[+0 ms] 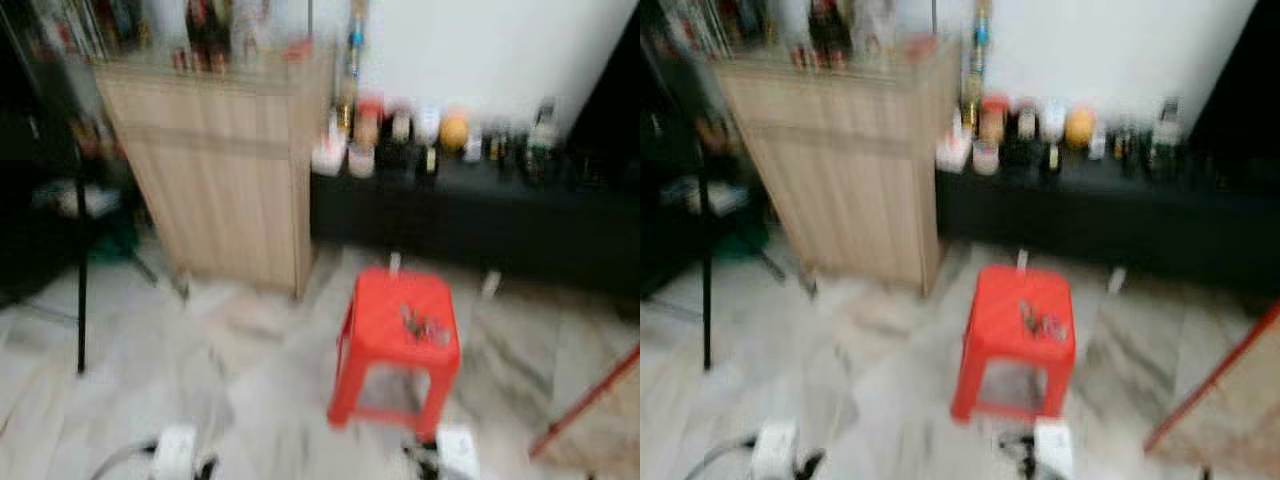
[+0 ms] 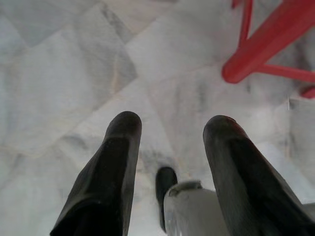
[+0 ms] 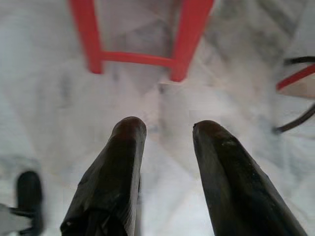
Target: Hang keys on a hook
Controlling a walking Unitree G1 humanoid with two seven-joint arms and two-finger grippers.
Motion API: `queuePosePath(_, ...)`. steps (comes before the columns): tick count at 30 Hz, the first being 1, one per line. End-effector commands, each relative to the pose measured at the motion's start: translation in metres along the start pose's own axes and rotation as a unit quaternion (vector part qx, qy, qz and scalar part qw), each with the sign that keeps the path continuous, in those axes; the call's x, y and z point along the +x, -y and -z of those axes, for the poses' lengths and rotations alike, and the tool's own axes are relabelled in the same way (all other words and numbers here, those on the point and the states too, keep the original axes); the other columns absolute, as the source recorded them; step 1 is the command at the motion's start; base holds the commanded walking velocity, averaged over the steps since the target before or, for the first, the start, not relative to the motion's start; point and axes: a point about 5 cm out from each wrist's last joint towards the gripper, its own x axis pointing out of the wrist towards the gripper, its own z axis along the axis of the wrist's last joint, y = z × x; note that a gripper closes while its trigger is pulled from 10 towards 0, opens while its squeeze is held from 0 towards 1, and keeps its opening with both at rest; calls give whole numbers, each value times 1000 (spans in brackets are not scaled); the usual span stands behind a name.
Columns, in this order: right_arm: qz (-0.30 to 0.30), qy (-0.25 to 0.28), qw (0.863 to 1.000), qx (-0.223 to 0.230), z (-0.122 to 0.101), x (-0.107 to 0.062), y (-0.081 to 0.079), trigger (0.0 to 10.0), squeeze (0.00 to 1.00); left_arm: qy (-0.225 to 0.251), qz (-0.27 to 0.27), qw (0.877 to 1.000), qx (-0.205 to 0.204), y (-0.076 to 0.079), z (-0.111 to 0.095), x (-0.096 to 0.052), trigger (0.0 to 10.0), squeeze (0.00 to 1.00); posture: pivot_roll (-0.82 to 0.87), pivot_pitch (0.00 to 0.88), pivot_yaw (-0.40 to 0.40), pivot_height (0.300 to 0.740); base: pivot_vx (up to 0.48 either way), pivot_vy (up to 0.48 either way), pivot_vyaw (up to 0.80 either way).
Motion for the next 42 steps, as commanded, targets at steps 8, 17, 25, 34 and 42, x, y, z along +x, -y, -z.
queuePosePath(8,-18,17,1000,10,-9,1,-13,10000,0,-2,-13,1000,5,-11,1,-2,10000,0,72,0,-51,740,277,0,0)
queuePosePath(17,-19,18,1000,12,-8,1,-13,10000,0,0,-12,1000,5,-11,0,-2,10000,0,72,0,-52,740,281,0,0)
queuePosePath(25,-19,19,1000,13,-8,1,-12,10000,0,1,-12,1000,5,-11,0,-2,10000,0,74,0,-52,740,282,0,0)
queuePosePath(34,-21,22,999,14,-8,1,-13,10000,0,2,-11,1000,5,-10,0,-2,10000,0,74,0,-52,740,283,0,0)
queuePosePath(42,-19,40,999,26,-14,1,-11,10000,0,2,-17,1000,8,-11,0,-2,10000,0,76,0,-54,740,171,0,0)
